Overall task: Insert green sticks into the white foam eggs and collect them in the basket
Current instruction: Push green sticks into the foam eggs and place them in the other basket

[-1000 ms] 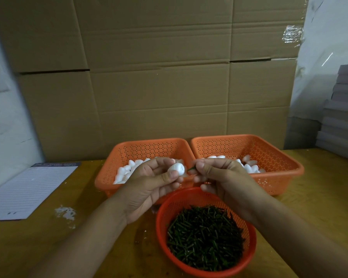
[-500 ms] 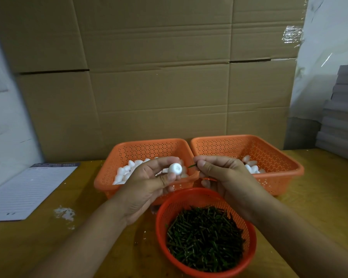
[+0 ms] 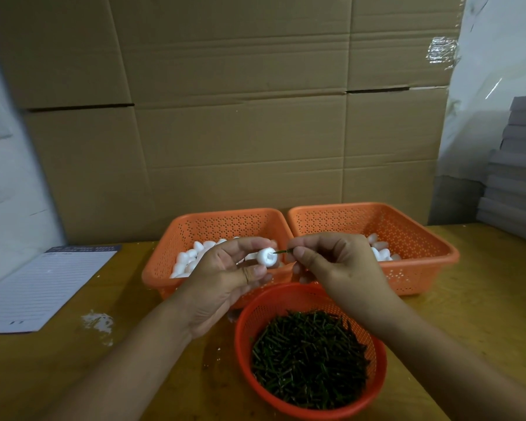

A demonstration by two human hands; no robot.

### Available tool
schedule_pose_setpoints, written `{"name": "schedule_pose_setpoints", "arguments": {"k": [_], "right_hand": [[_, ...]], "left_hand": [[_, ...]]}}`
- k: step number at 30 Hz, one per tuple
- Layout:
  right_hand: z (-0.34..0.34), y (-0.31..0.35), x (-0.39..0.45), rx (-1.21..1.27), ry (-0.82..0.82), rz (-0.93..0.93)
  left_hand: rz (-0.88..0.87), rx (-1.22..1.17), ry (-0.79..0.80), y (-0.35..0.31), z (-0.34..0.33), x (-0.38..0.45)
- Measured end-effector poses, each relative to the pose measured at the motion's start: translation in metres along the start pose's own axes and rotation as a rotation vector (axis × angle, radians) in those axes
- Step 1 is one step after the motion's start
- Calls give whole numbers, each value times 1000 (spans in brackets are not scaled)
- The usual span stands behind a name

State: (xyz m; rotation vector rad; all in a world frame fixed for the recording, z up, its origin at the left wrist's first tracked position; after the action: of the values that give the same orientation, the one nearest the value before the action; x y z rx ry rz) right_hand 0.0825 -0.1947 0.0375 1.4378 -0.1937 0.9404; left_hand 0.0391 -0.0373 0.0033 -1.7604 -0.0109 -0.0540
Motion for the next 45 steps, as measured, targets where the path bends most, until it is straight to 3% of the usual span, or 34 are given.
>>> {"name": "schedule_pose_setpoints", "arguments": {"k": [5,12,26,45], "right_hand": [[2,5,0,-204,18,97],[1,8,-2,-306,20,171],[-2,-2,-1,-326,29,140],[-8,-8,-3,-298,80,114]], "left_hand": [[-12,-3,7,-1,-1,0],[-7,10,3,-2,-3,-2],[-14,91,-108,-1,1,-1],[-42,190,-101,-3,-1,-2]]}}
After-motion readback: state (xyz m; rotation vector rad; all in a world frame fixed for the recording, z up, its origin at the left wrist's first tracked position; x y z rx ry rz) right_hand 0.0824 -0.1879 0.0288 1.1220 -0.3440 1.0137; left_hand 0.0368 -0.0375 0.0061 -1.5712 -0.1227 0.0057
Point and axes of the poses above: each hand's wrist, its own x-axis towards the middle knuckle, its own z-axis out of the back of the hand, y = z × x, the point moved 8 cm from there along x, towards the middle knuckle, and after that the axes turned 12 degrees about z, right-handed, at the moved point
